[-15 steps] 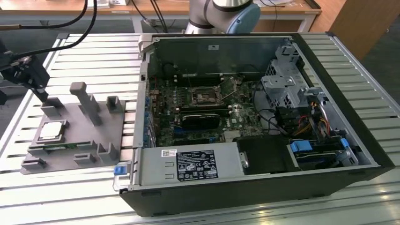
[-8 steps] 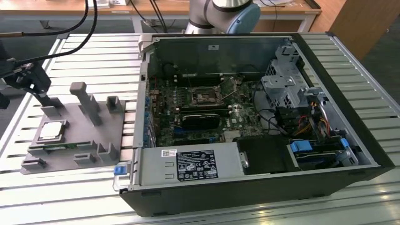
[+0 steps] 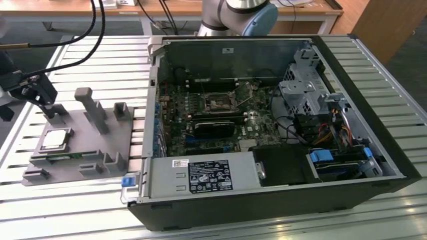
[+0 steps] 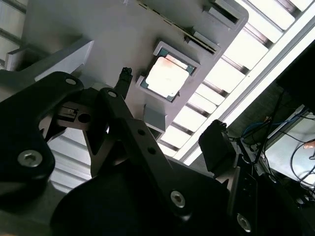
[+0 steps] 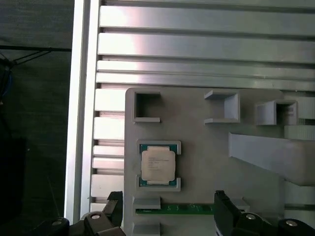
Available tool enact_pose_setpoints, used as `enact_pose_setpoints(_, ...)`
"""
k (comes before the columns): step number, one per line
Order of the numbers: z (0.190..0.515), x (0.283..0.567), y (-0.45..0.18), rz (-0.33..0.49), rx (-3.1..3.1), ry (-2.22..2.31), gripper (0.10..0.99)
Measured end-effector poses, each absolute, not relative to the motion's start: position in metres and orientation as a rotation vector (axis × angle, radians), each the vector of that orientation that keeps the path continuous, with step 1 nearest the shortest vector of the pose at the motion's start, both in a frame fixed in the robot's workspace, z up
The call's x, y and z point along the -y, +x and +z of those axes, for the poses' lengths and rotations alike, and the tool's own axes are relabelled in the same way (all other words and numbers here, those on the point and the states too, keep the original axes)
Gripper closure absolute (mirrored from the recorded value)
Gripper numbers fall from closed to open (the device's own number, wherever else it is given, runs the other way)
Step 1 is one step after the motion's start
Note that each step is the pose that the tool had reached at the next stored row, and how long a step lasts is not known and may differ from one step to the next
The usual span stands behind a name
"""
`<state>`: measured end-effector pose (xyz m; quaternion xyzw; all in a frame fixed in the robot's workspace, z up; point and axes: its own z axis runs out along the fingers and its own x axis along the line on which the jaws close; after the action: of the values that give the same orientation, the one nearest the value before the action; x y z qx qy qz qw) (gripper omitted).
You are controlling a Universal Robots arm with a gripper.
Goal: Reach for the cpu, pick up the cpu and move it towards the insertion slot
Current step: 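Pick up the cpu and move it towards the insertion slot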
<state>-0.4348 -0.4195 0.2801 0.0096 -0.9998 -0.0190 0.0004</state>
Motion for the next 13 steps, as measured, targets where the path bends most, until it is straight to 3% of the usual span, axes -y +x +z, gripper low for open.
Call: enact_pose_setpoints(13,0.256,0.420,-0.435,-0.060,3.140,0.030,0.263)
